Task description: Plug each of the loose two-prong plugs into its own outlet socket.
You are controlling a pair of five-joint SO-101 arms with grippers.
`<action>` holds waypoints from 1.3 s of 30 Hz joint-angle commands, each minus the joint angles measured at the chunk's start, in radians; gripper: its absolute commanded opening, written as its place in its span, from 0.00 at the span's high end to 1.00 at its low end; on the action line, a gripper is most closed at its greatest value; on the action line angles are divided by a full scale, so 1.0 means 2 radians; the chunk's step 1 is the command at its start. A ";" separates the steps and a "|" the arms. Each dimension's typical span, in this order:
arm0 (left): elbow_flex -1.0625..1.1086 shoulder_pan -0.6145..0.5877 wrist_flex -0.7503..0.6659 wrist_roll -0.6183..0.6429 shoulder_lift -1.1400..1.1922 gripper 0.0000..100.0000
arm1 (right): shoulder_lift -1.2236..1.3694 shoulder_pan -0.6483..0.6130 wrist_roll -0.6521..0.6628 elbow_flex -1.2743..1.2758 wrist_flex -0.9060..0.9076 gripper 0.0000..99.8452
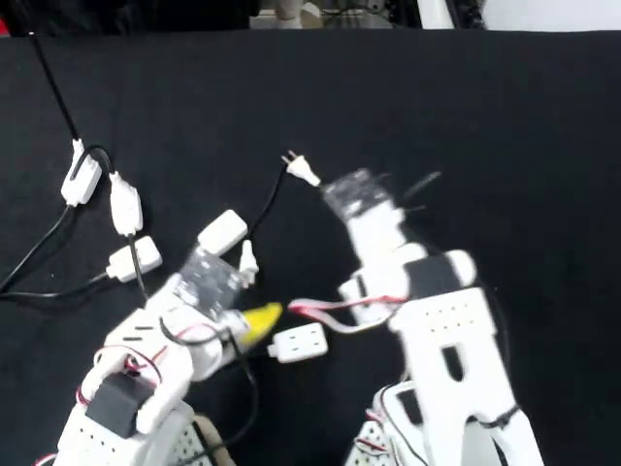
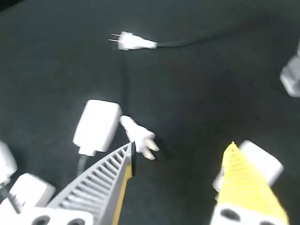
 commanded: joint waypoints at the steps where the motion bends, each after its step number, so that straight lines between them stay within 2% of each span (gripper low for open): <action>1: -0.048 0.065 0.021 -0.012 0.038 0.70 | -0.001 0.073 0.003 -0.059 0.010 0.99; 5: -0.059 0.119 -0.002 -0.017 0.134 0.70 | -0.001 0.129 -0.023 -0.066 -0.007 0.99; 11: -0.067 0.185 -0.070 -0.085 0.306 0.70 | -0.001 0.186 -0.026 -0.069 -0.015 0.99; 17: -0.110 0.187 -0.118 -0.112 0.438 0.70 | -0.001 0.249 -0.024 -0.092 -0.015 0.99; 21: -0.125 0.185 -0.179 -0.114 0.513 0.70 | -0.001 0.259 -0.023 -0.097 -0.015 0.99; 24: -0.142 0.185 -0.196 -0.114 0.568 0.70 | -0.001 0.259 -0.023 -0.097 -0.015 0.99; 28: -0.159 0.186 -0.197 -0.115 0.611 0.74 | -0.002 0.258 -0.023 -0.097 -0.015 0.99; 34: -0.164 0.184 -0.192 -0.112 0.602 0.98 | -0.002 0.258 -0.023 -0.096 -0.015 0.99; 36: -0.164 0.173 -0.192 -0.109 0.592 0.94 | -0.002 0.258 -0.023 -0.096 -0.015 0.99; 39: -0.168 0.145 -0.197 -0.071 0.572 0.93 | -0.002 0.258 -0.023 -0.095 -0.015 0.99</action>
